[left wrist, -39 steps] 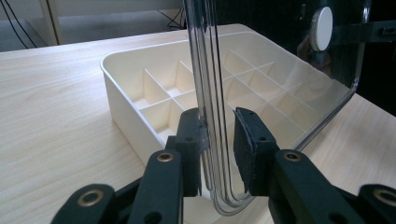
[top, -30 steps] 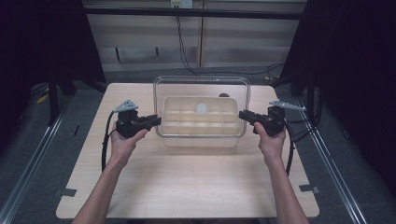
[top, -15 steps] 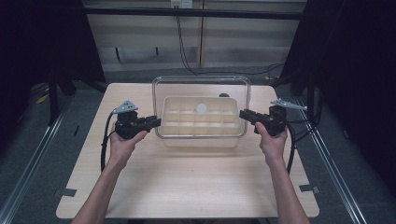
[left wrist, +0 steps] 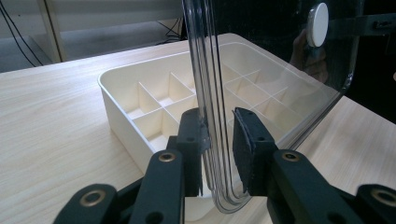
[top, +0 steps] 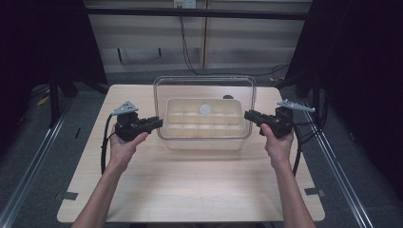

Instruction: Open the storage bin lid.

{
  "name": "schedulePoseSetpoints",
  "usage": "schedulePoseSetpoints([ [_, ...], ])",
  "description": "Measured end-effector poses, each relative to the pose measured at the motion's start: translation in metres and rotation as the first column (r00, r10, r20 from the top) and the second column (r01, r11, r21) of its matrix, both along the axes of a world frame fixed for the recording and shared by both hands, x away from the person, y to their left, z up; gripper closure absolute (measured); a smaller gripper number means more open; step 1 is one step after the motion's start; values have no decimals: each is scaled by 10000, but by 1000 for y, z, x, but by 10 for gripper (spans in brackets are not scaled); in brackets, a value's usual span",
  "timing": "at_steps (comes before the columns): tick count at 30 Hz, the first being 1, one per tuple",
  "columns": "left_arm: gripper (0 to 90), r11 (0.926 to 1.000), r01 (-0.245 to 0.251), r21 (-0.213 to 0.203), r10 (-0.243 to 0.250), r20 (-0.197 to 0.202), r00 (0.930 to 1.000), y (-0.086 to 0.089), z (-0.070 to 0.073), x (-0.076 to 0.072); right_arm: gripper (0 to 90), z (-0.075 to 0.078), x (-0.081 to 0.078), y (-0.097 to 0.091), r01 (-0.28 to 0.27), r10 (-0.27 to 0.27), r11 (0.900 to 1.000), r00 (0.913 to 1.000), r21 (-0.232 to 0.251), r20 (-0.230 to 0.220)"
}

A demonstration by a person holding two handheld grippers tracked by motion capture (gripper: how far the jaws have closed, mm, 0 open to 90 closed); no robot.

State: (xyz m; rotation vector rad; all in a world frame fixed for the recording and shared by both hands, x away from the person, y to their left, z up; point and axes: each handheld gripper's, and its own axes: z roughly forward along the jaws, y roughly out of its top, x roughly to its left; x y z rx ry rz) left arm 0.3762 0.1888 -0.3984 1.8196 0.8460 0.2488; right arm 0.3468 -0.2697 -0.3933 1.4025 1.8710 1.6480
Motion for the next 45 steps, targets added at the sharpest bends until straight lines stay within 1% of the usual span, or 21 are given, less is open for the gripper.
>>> schedulePoseSetpoints([
  [11, 734, 9999, 63, 93, -63, 16, 10000, 1, 4, -3, 704, 2, -3, 0, -11, 11, 10000, 10000, 14, 32],
  [13, 735, 10000, 60, 38, -60, 8, 10000, 1, 5, -4, 704, 3, -5, 1, 4, -4, 10000, 10000, 67, -5],
  [22, 734, 9998, 81, 189, -82, 37, 10000, 1, 6, -7, 704, 2, -7, 1, -11, 12, 10000, 10000, 81, -60],
  [23, 734, 9998, 115, 138, -115, 3, 9999, 1, 6, -7, 703, 2, -7, 1, -23, 24, 10000, 10000, 71, -82],
  [25, 734, 9998, 80, 167, -80, 17, 10000, 1, 6, -8, 703, 1, -8, 1, -9, 9, 10000, 9999, 35, -102],
  [29, 734, 10000, 81, 30, -81, -76, 9999, 0, 7, -11, 702, 3, -11, 1, 6, -6, 10000, 9999, 26, -122],
  [32, 728, 9995, 26, 317, -26, 6, 10000, -2, 7, -13, 700, 4, -13, 0, 87, -87, 10000, 9999, -23, -51],
  [33, 728, 9995, 43, 327, -43, -6, 10000, -2, 7, -13, 701, 4, -13, 1, 92, -92, 9999, 9999, -52, -62],
  [35, 729, 9996, 101, 256, -100, -47, 9999, -1, 7, -13, 702, 4, -15, 1, 76, -77, 10000, 9999, -28, -141],
  [37, 729, 9997, 50, 219, -48, -73, 10000, -1, 8, -15, 702, 2, -17, 1, 20, -21, 10000, 9998, -29, -196],
  [39, 729, 9997, 62, 228, -61, -57, 10000, 0, 9, -16, 699, -1, -19, 2, -21, 17, 9999, 9995, -138, -317],
  [41, 730, 9997, 94, 222, -92, -79, 9999, -2, 9, -17, 700, -4, -20, 0, -75, 71, 9999, 9988, -85, -483],
  [42, 729, 9993, 144, 348, -142, -64, 9999, -2, 8, -17, 699, -5, -20, 0, -61, 57, 10000, 9988, -79, -496],
  [43, 728, 9992, 109, 388, -106, -82, 9999, -2, 8, -18, 697, -6, -21, 0, -67, 57, 9999, 9984, -159, -571],
  [45, 728, 9991, 119, 401, -115, -98, 9999, -2, 6, -19, 698, -6, -23, 0, -81, 70, 9998, 9984, -206, -560],
])
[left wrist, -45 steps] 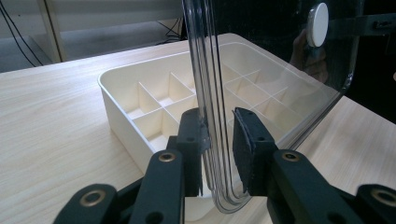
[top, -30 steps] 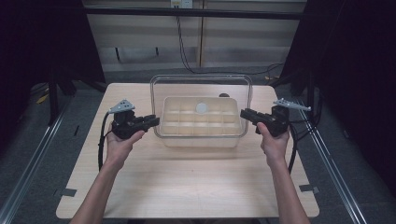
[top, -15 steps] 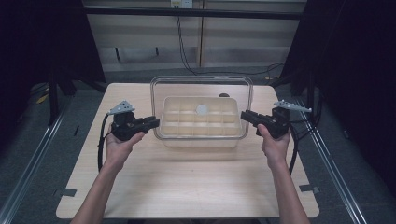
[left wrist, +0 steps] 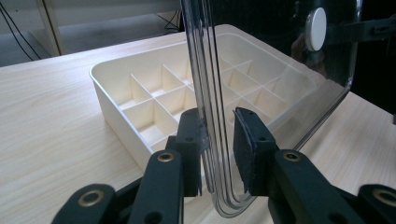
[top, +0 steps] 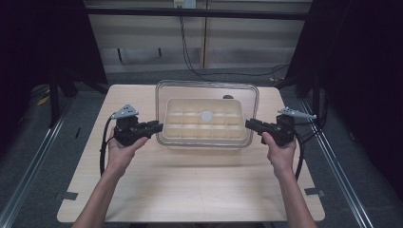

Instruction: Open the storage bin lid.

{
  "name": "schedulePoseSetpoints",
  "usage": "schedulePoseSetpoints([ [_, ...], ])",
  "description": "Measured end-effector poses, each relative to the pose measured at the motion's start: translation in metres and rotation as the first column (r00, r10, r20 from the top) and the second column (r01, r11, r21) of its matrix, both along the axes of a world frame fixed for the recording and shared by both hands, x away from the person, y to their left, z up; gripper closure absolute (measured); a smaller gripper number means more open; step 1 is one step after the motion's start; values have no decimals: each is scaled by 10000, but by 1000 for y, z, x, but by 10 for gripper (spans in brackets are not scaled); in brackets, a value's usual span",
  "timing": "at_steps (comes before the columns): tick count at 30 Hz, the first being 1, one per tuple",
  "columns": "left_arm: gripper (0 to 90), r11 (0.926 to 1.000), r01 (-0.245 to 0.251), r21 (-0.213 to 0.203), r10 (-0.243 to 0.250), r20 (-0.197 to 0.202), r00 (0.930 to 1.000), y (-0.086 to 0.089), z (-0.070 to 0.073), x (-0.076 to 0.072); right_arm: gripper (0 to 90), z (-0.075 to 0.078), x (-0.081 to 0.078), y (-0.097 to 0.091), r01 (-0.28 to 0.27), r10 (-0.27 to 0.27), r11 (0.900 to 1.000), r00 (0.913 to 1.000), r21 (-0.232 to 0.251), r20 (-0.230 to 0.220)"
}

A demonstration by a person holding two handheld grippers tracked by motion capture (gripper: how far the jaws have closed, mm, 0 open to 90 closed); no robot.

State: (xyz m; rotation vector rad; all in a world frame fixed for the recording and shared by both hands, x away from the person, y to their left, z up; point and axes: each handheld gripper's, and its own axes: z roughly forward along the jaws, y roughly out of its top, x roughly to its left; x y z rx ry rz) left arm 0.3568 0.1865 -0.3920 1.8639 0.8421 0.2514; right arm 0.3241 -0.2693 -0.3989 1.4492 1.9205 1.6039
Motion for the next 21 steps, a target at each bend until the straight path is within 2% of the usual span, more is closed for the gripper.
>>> schedulePoseSetpoints([
  [4, 728, 10000, -50, 67, 50, -20, 10000, 2, -2, -5, 702, 4, -5, 2, -62, 63, 9999, 10000, -116, 35],
  [7, 728, 9997, 16, 228, -16, -3, 10000, 6, 1, -7, 705, 9, -7, 5, -215, 213, 9989, 9998, -422, -39],
  [11, 728, 9997, 73, 248, -75, 74, 9999, 8, 2, -11, 711, 15, -13, 7, -382, 386, 9983, 9992, -450, 79],
  [17, 721, 9985, 26, 545, -28, 33, 10000, 7, -1, -16, 714, 11, -20, 8, -416, 420, 9980, 9991, -480, 78],
  [21, 721, 9987, 31, 499, -31, 10, 10000, 8, -3, -19, 716, 11, -24, 9, -423, 434, 9979, 9988, -487, 209],
])
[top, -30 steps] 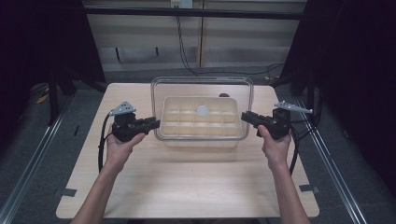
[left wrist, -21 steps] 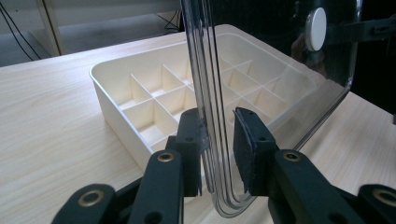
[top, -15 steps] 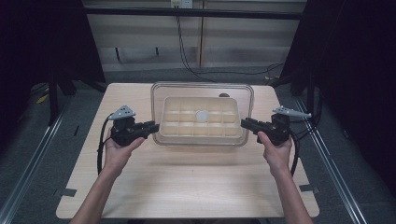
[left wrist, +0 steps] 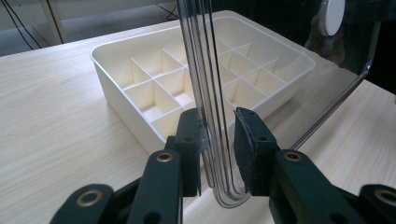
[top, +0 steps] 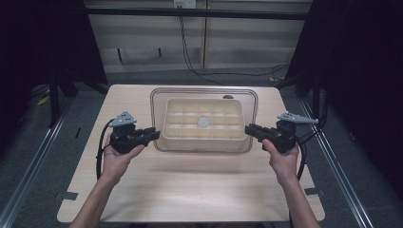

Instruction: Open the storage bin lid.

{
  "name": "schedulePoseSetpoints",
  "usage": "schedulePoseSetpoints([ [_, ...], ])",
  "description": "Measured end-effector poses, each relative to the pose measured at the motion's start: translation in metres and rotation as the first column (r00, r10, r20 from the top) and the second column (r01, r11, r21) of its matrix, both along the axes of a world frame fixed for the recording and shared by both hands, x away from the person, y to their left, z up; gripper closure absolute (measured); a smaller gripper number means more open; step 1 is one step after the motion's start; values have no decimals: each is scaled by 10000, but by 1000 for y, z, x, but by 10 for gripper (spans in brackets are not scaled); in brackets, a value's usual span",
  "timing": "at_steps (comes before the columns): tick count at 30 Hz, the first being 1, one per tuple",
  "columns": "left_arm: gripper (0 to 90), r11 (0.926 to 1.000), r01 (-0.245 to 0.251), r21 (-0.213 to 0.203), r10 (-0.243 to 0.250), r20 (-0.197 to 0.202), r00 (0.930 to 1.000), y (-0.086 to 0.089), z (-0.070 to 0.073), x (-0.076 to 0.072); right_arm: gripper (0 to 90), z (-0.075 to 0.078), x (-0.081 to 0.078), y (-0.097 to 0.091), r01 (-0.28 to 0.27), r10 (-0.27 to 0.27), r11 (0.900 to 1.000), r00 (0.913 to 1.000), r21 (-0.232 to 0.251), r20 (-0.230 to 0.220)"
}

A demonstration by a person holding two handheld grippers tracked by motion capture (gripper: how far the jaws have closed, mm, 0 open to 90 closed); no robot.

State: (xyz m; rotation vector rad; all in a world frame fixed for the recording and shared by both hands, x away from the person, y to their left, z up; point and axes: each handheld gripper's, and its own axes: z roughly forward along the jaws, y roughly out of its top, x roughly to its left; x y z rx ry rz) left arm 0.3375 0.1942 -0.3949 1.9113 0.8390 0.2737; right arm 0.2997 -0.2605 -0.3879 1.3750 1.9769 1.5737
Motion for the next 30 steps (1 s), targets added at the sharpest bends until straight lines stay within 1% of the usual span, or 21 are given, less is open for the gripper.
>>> schedulePoseSetpoints([
  [2, 722, 10000, 61, -74, -61, -49, 10000, 1, -1, -2, 718, 0, -2, 0, -35, 35, 10000, 10000, -20, -12],
  [5, 721, 9999, 39, 121, -39, -6, 10000, 2, -1, -6, 722, -1, -5, 0, -133, 133, 9999, 9999, 21, -5],
  [7, 722, 10000, 73, 55, -74, 14, 10000, 3, 0, -9, 723, -1, -8, 1, -165, 165, 9999, 9999, -13, -23],
  [9, 723, 9999, 116, 126, -117, 78, 9999, 3, 0, -12, 722, -1, -12, 1, -194, 194, 9998, 9998, -8, -13],
  [11, 723, 9998, 148, 114, -148, -22, 9999, 4, -1, -14, 722, -2, -15, 2, -183, 183, 9998, 9998, -26, -42],
  [13, 724, 9994, 292, 205, -291, -52, 9996, 4, -3, -15, 723, -3, -17, 1, -224, 223, 9997, 9997, -46, -104],
  [15, 725, 9993, 290, 240, -288, -86, 9995, 4, -5, -17, 723, -3, -18, 1, -206, 205, 9998, 9997, -52, -134],
  [18, 725, 9994, 317, 164, -314, -197, 9993, 5, -8, -20, 727, -5, -21, 1, -256, 257, 9997, 9995, 29, -181],
  [23, 725, 9989, 381, 258, -369, -439, 9984, 6, -14, -25, 735, -11, -29, 2, -338, 342, 9993, 9989, 136, -311],
  [24, 724, 9984, 411, 381, -395, -418, 9983, 6, -15, -27, 735, -12, -31, 2, -334, 337, 9994, 9990, 111, -304],
  [26, 725, 9982, 499, 333, -482, -479, 9977, 5, -16, -30, 731, -13, -33, 1, -274, 278, 9996, 9989, 116, -387],
  [28, 726, 9982, 434, 417, -414, -455, 9981, 4, -17, -33, 730, -14, -35, 1, -203, 208, 9997, 9989, 106, -417],
  [30, 726, 9977, 515, 446, -494, -467, 9977, 4, -17, -35, 728, -16, -37, 1, -267, 271, 9996, 9987, 103, -427],
])
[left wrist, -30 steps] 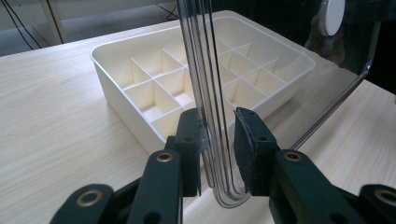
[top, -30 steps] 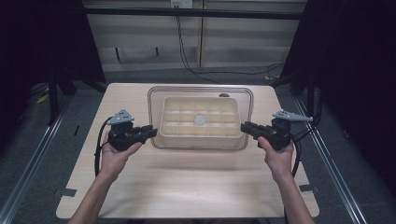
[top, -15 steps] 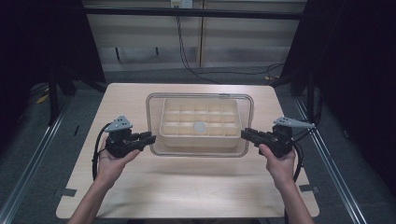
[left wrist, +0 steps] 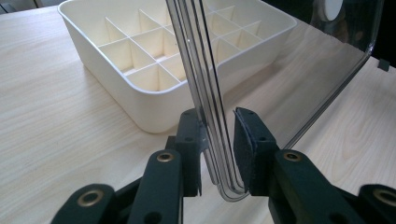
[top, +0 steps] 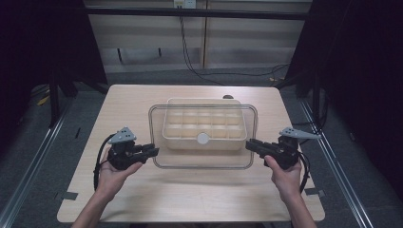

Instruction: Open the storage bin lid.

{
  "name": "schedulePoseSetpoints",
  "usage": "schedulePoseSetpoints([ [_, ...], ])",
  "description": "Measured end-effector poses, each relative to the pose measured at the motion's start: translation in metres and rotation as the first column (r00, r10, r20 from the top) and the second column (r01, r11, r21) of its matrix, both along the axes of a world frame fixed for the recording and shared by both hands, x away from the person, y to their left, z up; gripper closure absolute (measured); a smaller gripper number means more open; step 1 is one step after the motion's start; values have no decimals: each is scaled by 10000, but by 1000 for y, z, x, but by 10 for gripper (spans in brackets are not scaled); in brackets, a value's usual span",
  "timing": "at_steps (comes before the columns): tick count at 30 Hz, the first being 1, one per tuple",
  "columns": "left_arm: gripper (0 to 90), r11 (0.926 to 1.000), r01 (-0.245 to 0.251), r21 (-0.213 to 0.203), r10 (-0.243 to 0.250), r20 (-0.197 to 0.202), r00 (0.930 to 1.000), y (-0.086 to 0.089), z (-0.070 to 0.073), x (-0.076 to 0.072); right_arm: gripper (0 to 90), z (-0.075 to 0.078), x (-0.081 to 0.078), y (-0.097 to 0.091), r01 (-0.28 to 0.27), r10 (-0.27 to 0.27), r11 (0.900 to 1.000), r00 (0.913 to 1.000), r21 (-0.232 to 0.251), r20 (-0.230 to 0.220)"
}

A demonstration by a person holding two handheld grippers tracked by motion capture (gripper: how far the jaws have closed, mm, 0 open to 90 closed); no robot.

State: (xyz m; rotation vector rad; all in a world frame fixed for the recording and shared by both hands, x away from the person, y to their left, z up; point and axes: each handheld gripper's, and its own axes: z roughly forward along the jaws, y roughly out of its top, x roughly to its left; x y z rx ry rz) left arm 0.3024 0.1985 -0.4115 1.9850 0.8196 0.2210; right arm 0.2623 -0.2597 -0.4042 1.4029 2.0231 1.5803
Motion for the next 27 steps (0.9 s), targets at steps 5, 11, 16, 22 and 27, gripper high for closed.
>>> schedulePoseSetpoints([
  [5, 728, 9999, 152, -5, -152, -86, 9998, 1, -2, -6, 728, -6, -7, -1, -68, 68, 10000, 9999, 32, -135],
  [11, 731, 9997, 245, 44, -244, -250, 9994, 1, -7, -12, 731, -9, -14, -1, -77, 78, 10000, 9997, 51, -211],
  [16, 733, 9997, 247, 80, -245, -323, 9992, 2, -9, -18, 731, -13, -20, -1, -121, 123, 9999, 9994, 54, -334],
  [22, 734, 9997, 232, 34, -231, -410, 9989, 5, -12, -26, 734, -12, -26, 1, -256, 254, 9997, 9990, -46, -372],
  [27, 734, 9997, 228, 51, -225, -512, 9984, 6, -15, -32, 738, -14, -34, 3, -393, 389, 9992, 9982, -72, -451],
])
